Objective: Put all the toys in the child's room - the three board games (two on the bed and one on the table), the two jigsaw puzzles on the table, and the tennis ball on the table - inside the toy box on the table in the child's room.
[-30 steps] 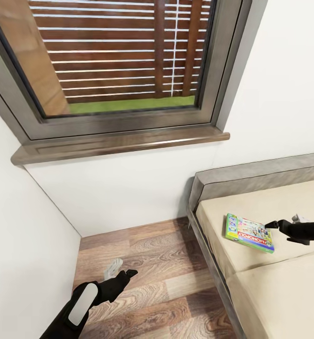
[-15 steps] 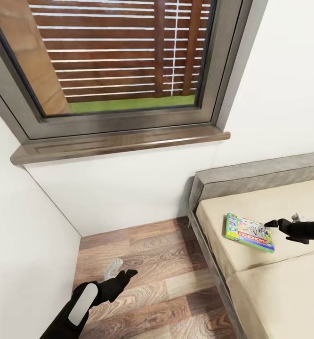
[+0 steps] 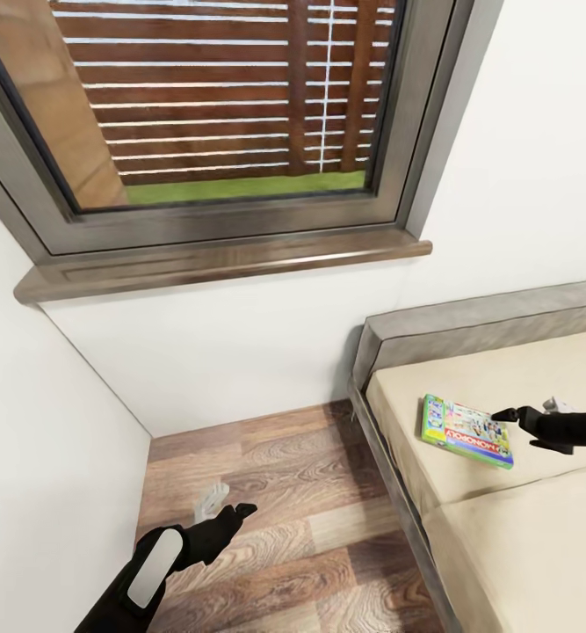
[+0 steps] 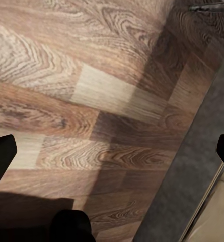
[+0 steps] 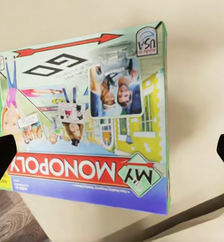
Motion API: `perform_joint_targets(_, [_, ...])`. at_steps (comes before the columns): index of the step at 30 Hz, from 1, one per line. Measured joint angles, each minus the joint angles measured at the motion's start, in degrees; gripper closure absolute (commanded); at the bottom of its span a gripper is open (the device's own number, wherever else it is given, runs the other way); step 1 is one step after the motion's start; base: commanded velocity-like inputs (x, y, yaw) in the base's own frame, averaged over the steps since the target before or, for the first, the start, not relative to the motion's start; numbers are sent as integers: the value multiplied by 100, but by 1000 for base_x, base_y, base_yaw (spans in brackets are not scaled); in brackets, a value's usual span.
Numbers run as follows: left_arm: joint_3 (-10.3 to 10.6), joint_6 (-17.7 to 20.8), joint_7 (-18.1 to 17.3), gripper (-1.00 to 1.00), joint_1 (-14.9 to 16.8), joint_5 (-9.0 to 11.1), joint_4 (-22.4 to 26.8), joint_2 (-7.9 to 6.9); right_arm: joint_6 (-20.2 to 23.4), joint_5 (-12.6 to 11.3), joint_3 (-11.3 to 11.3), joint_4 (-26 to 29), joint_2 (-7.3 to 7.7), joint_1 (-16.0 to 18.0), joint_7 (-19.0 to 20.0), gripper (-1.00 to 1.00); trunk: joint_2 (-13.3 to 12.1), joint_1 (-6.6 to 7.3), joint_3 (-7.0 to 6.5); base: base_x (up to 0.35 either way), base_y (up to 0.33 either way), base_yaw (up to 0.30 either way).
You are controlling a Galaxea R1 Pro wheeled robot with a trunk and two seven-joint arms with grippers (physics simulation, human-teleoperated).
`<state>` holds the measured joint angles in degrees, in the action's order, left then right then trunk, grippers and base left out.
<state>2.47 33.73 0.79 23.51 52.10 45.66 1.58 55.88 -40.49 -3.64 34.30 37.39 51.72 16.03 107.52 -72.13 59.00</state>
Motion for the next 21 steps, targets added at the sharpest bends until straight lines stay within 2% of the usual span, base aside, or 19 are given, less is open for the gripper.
perform_joint_targets(9, [1, 0, 0, -100, -1, 0, 0, 0, 2, -176, 0, -1, 5, 0, -2, -100, 0, 0, 76, 0, 0, 0])
perform_joint_targets(21, [0, 0, 1, -100, 1, 0, 0, 0, 0, -233, 0, -1, 7, 0, -2, -100, 0, 0, 168, 0, 0, 0])
